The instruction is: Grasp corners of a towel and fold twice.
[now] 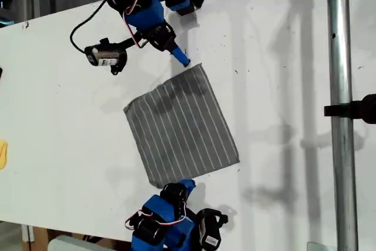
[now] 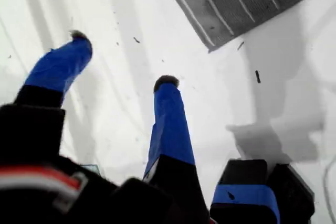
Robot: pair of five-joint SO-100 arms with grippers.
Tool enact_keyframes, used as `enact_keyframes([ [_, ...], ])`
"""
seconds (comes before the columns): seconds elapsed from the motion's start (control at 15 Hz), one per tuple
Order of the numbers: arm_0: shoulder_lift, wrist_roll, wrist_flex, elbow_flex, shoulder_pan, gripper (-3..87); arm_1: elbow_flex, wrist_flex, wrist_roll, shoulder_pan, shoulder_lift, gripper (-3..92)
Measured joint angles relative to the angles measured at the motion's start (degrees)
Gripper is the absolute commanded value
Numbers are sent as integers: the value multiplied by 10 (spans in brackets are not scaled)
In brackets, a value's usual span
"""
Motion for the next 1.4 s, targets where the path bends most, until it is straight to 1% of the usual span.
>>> enact_keyframes([
  [0.13,0,0,-9,4,1,-29,18,-1,-26,14,-40,346],
  [0.27,0,0,-12,11,1,-29,96,-30,-37,37,-43,337],
  [0.4,1,0,-15,14,1,-29,170,-82,-38,38,-47,338],
  [0.53,2,0,-25,20,1,-29,231,-151,-38,45,-83,328],
  [0.67,-2,2,-39,20,1,-29,263,-230,-39,44,-142,326],
  [0.8,-13,5,-49,20,1,-29,279,-295,-40,57,-192,300],
  [0.93,-25,5,-54,20,1,-29,281,-345,-40,69,-250,292],
  [1.07,-26,5,-60,20,1,-29,281,-371,-48,86,-296,278],
  [1.13,-26,5,-63,20,1,-29,281,-377,-54,94,-301,258],
  [1.27,-29,5,-67,20,1,-29,280,-388,-60,101,-308,155],
  [1.33,-29,5,-69,20,1,-29,280,-392,-61,104,-322,70],
  [1.4,-29,3,-73,23,1,-29,277,-402,-61,105,-330,47],
])
